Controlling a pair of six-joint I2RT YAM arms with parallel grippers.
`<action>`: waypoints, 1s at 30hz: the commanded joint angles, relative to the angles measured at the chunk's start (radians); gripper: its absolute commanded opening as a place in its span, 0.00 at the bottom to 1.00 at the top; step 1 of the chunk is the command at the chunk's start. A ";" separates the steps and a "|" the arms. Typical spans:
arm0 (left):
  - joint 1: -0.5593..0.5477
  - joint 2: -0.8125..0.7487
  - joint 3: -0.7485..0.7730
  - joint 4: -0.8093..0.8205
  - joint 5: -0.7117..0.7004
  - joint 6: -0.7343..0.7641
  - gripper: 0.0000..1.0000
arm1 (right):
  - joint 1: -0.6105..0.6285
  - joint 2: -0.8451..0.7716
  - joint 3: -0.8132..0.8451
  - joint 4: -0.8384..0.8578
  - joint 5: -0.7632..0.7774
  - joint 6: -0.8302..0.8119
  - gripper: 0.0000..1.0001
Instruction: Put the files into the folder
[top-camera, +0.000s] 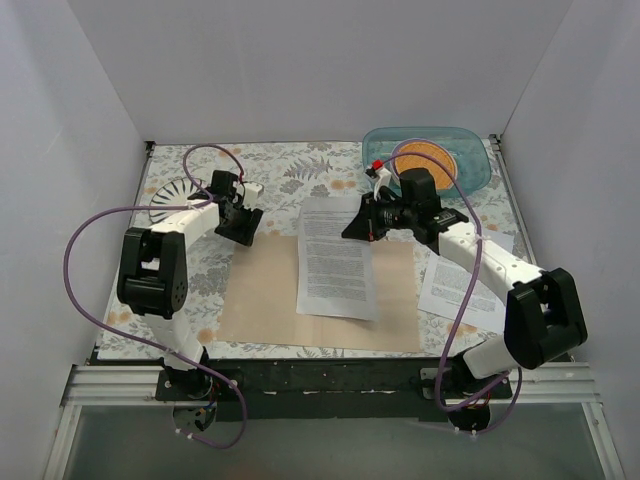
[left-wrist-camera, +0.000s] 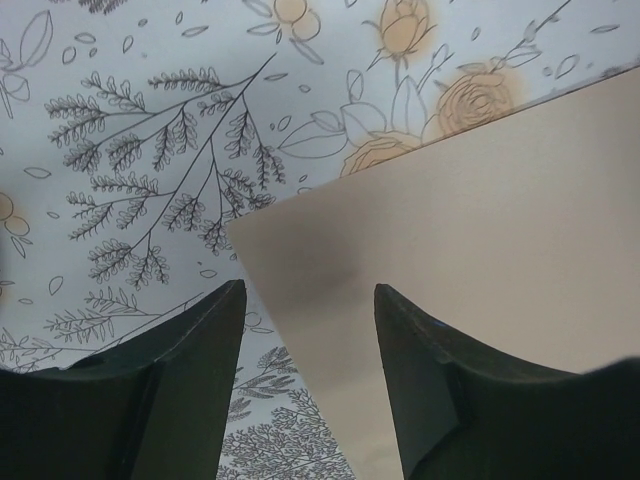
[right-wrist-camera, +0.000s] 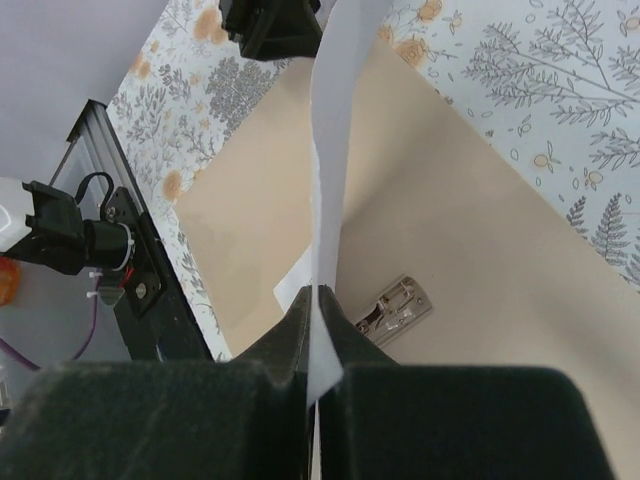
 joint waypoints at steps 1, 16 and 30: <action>-0.004 -0.004 -0.031 0.034 -0.070 0.029 0.53 | 0.015 0.008 0.092 0.002 0.013 -0.027 0.01; -0.034 -0.003 -0.148 0.101 -0.116 0.032 0.51 | 0.081 -0.017 0.049 0.008 0.043 0.004 0.01; -0.054 -0.004 -0.166 0.100 -0.162 0.027 0.49 | 0.141 -0.069 -0.009 0.089 0.051 0.081 0.01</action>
